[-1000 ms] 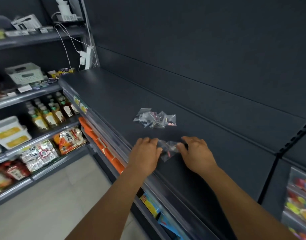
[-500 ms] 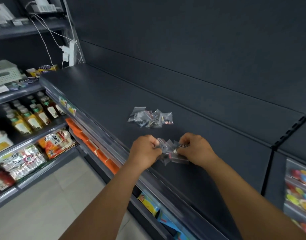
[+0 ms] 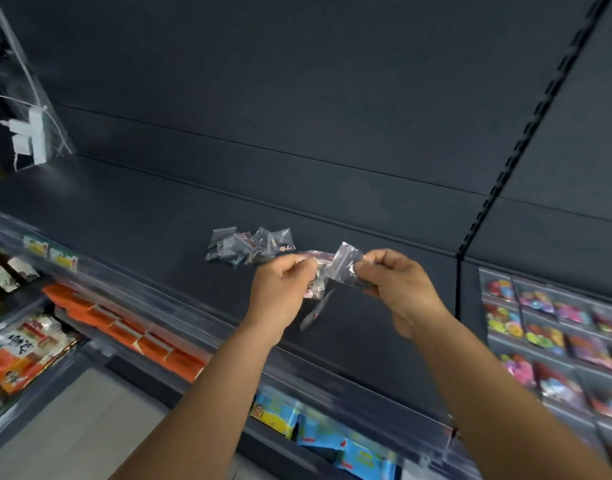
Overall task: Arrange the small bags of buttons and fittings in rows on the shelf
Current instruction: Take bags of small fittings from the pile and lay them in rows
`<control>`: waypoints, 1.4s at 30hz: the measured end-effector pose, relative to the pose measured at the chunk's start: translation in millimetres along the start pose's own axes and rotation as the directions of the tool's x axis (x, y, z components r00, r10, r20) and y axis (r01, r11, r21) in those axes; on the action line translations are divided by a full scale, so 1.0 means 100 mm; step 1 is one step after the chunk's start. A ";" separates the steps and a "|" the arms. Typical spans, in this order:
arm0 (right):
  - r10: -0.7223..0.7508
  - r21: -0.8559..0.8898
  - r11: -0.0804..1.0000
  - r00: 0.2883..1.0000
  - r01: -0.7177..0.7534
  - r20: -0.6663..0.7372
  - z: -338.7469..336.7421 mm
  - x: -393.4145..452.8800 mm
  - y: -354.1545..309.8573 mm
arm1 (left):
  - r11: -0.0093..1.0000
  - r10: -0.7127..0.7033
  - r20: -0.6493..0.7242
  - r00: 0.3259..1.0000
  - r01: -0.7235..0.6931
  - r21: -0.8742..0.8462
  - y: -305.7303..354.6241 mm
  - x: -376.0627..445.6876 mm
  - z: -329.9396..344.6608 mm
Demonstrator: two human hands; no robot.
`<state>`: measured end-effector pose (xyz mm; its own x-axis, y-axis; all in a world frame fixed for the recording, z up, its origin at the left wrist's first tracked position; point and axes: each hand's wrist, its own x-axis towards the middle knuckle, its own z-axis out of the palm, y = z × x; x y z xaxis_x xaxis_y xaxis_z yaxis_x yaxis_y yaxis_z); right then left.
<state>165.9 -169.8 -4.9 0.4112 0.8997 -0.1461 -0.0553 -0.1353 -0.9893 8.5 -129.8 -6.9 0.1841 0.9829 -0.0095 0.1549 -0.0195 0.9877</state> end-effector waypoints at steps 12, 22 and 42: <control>0.037 0.178 0.984 0.955 0.017 -0.296 -0.74 -0.84 0.04 | 0.996 0.083 0.259 0.962 -0.068 -0.065 0.26 -0.50 0.81; -0.017 0.112 0.989 0.818 0.099 -0.574 -1.67 -1.51 0.06 | 0.987 0.161 0.539 0.827 -0.121 -0.109 0.52 -1.20 1.73; -0.084 0.039 0.984 0.642 0.175 -0.762 -4.35 -3.28 0.29 | 0.955 0.272 0.658 0.702 -0.279 -0.097 0.93 -3.26 4.16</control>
<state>425.3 -649.7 16.7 0.9622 0.2723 -0.0057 -0.0175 0.0407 -0.9990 366.5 -528.5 23.1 0.8101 0.5641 0.1600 0.0019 -0.2754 0.9613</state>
